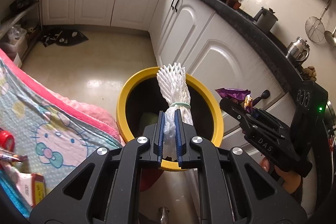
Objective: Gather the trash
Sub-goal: 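Open both tools to drop the wrapper and mesh bundle into the bin, then move both tools back toward the remaining trash on the bed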
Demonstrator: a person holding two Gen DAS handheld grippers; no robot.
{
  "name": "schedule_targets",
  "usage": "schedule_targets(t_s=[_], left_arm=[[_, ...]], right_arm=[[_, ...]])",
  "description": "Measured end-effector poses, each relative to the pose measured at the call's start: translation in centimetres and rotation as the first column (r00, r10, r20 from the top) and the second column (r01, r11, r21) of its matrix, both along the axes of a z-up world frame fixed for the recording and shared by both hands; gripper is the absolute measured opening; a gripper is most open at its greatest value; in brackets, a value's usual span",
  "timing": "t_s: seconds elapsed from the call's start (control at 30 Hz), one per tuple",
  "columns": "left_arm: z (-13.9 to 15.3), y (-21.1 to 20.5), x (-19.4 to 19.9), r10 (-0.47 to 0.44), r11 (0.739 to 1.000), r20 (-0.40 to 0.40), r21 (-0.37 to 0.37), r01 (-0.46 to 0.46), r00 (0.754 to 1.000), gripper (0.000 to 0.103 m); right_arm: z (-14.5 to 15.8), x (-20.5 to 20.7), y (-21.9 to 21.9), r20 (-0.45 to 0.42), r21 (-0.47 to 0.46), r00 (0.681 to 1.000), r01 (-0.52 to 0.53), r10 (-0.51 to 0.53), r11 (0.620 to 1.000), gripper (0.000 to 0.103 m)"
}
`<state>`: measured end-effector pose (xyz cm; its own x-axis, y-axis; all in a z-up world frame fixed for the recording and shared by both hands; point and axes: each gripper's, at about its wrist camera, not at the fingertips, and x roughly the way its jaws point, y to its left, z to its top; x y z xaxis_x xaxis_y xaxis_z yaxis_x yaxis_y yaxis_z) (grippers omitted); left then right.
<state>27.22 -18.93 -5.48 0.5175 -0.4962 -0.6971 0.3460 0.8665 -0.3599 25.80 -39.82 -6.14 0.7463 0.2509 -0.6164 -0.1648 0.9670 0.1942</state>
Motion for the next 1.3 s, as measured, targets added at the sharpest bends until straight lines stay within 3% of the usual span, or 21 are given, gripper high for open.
schedule_targets(t_s=[0.3,0.67,0.93,1.3], left_arm=[[-2.4,-0.6,1.6,0.001,1.000,-0.058,-0.012,-0.001,0.998,0.007],[-2.5,0.9,1.6,0.047,0.999,-0.045,-0.011,-0.048,0.998,0.045],[-0.1,3.5,0.0,0.117,0.993,0.013,-0.029,-0.117,0.993,0.092],[3.2,7.1,-2.8,0.208,0.977,0.084,-0.069,-0.202,0.975,0.092]], right_arm=[[-2.8,2.0,-0.2,-0.063,-0.011,0.998,0.020,-0.021,1.000,0.036],[-3.7,2.0,-0.6,-0.080,-0.012,0.996,0.045,-0.046,0.999,0.055],[-2.3,0.4,-0.5,-0.035,-0.021,0.997,0.073,-0.074,0.997,0.071],[2.4,-2.3,1.0,0.079,0.000,0.995,0.056,-0.056,0.998,0.081]])
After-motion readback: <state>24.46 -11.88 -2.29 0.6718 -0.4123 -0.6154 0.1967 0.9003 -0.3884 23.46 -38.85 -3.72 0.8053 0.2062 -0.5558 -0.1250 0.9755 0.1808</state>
